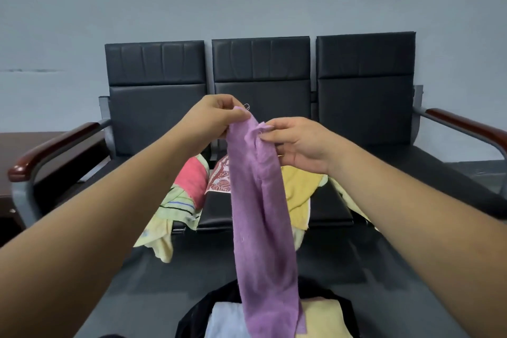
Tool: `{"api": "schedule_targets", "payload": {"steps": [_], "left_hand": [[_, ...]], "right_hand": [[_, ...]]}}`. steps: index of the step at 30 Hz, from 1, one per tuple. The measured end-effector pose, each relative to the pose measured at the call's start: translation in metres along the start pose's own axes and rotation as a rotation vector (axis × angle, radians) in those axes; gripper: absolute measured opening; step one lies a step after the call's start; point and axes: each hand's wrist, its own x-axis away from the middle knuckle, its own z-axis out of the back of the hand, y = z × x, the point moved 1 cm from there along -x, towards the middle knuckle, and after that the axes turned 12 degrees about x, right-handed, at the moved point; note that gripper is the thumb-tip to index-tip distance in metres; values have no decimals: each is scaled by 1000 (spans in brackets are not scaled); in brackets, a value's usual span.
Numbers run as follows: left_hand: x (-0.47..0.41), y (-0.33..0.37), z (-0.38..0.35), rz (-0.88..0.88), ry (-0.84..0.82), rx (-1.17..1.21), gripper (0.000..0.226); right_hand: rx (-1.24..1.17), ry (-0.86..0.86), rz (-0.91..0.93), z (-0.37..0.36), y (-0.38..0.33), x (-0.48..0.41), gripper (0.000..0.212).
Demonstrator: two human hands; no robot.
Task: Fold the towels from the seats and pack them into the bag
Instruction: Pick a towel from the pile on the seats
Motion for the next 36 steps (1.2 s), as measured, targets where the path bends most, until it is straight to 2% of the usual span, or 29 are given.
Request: {"api": "schedule_targets", "payload": {"steps": [2,4,5,6,8,10,12,16,19,22,24,27,29,31,34,36], "left_hand": [[0,-8,2,43,-7,140,10],[7,-24,5,183,-167,329,33],[14,-34,4,261,-264,321,42],[21,-47,2,319,-329,246,41],[37,-69,-6,383,-402,110,22],[46,-92,-11,428,-357,151,28],[50,-109,-13,488,-316,365,40],[46,-118,-19,506,-266,765,33],[38,-110,-27,495,-224,954,36],[30,-111,-31,416,-161,1073,45],[26,-114,-29,414,-110,1117,43],[19,-125,-26,420,-39,1138,41],[16,-133,-25,436,-13,1120,41],[14,-136,-22,442,-6,1034,46],[8,-141,-10,443,5,868,36],[7,-147,2,446,-119,745,36]], "right_hand": [[-73,51,28,-1,-2,-6,17],[-214,76,58,2,-6,-11,20],[-296,92,56,4,-8,-13,20],[-359,111,46,7,-9,-14,19],[-414,147,27,14,-9,-17,16],[-432,183,-4,21,-4,-21,16],[-394,267,-80,28,8,-25,18],[-282,413,-271,37,44,-31,13],[-326,395,-428,35,67,-32,13],[-397,302,-449,27,89,-32,22],[-504,199,-409,20,105,-30,45],[-499,33,-379,14,128,-25,70],[-467,-14,-359,11,137,-22,63],[-419,20,-333,9,138,-24,50],[-421,108,-275,7,128,-34,51],[-464,145,-231,7,119,-40,37]]}}
